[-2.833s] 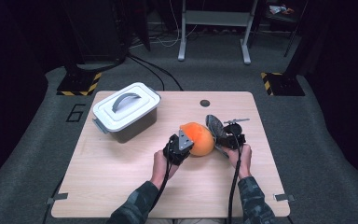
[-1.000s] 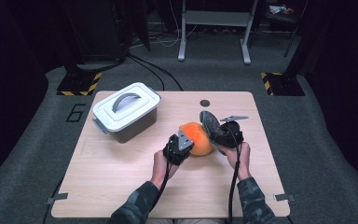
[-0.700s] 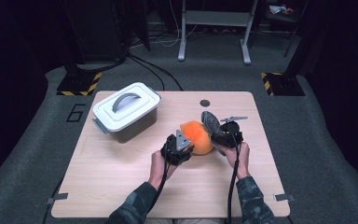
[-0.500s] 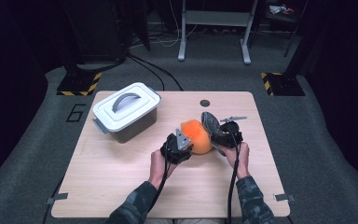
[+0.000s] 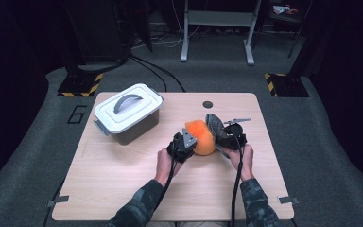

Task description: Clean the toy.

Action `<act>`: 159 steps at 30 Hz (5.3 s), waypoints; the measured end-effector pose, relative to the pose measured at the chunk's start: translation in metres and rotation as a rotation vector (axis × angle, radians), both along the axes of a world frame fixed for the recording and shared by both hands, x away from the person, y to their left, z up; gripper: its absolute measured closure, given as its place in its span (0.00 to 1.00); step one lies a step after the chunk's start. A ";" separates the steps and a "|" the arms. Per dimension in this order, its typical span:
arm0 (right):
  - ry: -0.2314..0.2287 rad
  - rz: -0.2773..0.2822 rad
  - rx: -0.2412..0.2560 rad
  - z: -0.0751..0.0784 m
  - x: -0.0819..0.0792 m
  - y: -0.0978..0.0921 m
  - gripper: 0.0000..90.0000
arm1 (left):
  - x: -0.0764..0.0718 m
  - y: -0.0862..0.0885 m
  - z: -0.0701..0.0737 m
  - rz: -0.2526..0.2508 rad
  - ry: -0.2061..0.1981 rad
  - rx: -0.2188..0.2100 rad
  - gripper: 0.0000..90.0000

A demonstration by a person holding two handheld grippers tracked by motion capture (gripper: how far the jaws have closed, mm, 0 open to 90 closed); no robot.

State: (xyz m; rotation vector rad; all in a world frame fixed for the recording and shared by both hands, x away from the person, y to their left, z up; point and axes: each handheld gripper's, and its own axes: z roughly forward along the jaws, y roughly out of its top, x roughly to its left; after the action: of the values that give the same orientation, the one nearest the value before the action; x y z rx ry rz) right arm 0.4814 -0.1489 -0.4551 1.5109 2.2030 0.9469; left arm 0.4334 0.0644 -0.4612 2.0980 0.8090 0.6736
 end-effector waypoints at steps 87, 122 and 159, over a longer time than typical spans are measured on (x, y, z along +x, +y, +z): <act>0.072 -0.070 0.011 -0.026 0.004 -0.011 0.81 | -0.008 0.023 -0.007 0.016 0.057 -0.020 0.91; 0.034 -0.046 0.032 -0.016 -0.002 -0.008 0.80 | -0.007 0.014 -0.002 0.000 0.039 -0.018 0.91; -0.065 0.042 -0.001 0.010 -0.011 0.012 0.80 | 0.000 0.009 0.004 -0.009 -0.028 0.114 0.59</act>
State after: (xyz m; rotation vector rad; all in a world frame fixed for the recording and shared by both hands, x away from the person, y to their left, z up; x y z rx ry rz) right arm 0.4705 -0.1373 -0.4453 1.4181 2.1966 0.9940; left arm 0.4329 0.0736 -0.4568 2.1877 0.7611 0.7581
